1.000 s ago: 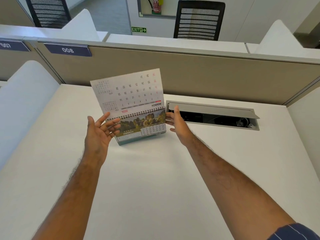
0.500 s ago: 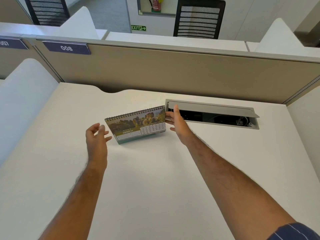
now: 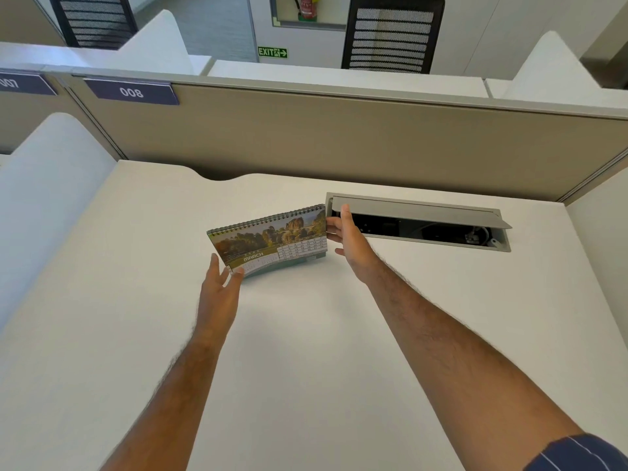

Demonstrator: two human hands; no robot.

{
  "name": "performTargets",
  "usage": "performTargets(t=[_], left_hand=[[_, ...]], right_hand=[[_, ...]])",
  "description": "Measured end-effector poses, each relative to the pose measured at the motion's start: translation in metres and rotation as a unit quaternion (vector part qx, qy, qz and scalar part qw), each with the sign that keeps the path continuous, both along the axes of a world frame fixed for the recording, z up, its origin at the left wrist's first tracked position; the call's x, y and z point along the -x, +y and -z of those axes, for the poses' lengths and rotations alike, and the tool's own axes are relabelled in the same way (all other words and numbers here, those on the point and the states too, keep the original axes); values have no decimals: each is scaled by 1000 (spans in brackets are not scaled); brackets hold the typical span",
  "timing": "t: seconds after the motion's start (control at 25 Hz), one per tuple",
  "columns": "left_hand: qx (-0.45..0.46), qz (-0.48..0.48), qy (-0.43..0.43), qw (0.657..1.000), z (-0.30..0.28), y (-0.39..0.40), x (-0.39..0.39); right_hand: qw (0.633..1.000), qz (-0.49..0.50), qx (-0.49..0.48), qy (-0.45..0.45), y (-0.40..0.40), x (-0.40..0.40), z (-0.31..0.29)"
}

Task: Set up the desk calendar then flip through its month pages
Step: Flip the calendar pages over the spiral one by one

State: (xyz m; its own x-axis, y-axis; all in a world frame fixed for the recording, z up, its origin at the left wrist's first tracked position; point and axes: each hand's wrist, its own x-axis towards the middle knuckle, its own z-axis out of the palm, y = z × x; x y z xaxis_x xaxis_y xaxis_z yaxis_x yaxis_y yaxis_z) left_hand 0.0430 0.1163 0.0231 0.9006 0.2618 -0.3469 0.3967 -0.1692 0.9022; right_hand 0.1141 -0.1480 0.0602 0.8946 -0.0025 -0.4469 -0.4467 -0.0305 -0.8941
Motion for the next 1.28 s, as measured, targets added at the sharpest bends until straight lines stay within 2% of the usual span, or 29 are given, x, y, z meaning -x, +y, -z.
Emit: performTargets(t=[0.12,0.24,0.44,1.0,1.28], left_hand=[[-36,-71,-7,997,0,0,4],[-28,-137,-27,990,2,7,-1],[-13,-162,-36,986,1,17,-3],[24,-169,-27,985,-2,15,-2],[32,-54,-17,998,-7,17,1]], right_hand=[[1000,-2,2,-2,0,0,1],[1000,-5,3,-1,0,-1,2],[1000,-10,13,-4,-1,-1,4],[1000,-13,26,-10,-4,-4,8],[1000,-14,22,-10,-4,-6,9]])
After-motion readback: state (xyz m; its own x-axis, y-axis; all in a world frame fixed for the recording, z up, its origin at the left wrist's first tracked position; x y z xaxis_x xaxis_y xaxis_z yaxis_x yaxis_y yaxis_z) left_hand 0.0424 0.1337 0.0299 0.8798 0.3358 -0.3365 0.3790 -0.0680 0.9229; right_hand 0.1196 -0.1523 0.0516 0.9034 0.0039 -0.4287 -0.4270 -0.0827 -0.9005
